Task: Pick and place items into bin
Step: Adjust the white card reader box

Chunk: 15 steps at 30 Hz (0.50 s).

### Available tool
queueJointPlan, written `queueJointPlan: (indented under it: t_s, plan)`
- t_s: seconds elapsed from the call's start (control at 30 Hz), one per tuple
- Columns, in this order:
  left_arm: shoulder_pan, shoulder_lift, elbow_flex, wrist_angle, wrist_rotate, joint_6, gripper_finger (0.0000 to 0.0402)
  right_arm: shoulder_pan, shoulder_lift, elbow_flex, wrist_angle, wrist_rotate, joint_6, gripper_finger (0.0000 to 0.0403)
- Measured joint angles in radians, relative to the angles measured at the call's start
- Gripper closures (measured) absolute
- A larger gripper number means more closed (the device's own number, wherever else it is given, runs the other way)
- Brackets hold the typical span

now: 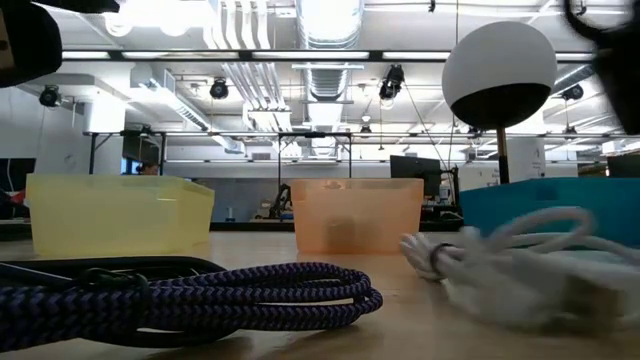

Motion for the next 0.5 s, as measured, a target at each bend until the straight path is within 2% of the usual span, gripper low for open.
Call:
queueJointPlan:
  t_s: [0.13, 0.33, 0.5]
  plan:
    - [0.0, 0.0, 0.0, -0.056, 0.003, -0.034, 0.0393, -0.081, 0.0, -0.001, 0.039, 0.048, -0.045, 0.0251]
    - [0.0, 0.0, 0.0, -0.216, 0.027, -0.13, 0.0393, -0.196, 0.001, -0.002, 0.274, 0.048, -0.233, 0.0248]
    - [0.014, 0.0, 0.0, -0.226, 0.025, -0.13, 0.0393, -0.26, 0.0, -0.001, 0.371, 0.048, -0.298, 0.0252]
